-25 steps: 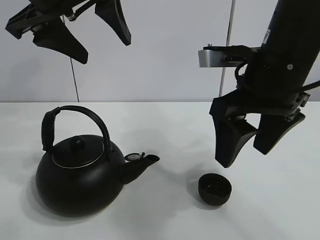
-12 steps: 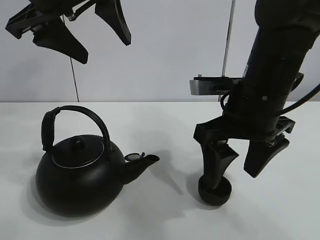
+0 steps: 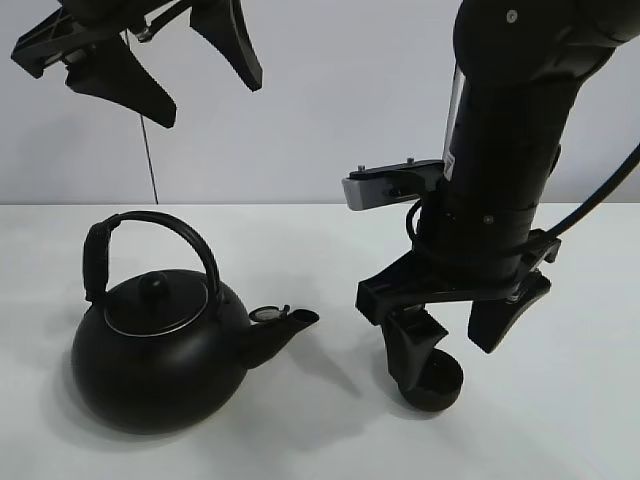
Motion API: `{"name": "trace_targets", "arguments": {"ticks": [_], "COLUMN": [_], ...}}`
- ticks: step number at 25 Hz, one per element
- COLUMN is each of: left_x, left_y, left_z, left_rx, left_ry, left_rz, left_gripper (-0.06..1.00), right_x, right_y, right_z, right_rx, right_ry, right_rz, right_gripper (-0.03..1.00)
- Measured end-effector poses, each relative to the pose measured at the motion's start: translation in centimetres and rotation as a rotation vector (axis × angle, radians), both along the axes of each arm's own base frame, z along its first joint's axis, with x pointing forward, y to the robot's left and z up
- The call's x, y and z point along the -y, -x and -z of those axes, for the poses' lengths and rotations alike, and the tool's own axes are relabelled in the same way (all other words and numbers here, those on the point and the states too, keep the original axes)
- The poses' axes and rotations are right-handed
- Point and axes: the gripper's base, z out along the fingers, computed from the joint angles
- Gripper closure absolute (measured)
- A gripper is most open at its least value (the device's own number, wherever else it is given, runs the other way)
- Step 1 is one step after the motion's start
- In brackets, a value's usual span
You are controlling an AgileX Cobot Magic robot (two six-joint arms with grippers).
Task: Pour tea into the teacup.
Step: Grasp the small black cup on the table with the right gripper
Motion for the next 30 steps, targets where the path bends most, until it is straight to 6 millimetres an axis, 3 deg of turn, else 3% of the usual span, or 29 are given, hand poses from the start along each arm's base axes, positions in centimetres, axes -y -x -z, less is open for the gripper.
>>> {"name": "trace_targets", "arguments": {"ticks": [16,30], "left_x": [0.0,0.0], "left_y": [0.0,0.0], "left_z": [0.0,0.0], "left_rx": [0.000,0.000], "left_ry": [0.000,0.000], "left_rz": [0.000,0.000], "left_gripper": [0.42,0.42], "right_x": [0.0,-0.2], "right_y": [-0.3,-0.7], "right_z": [0.0,4.0], "right_rx": [0.027,-0.043], "right_ry": [0.002,0.041], "right_rz": [0.024,0.049], "right_gripper": [0.41,0.41]}}
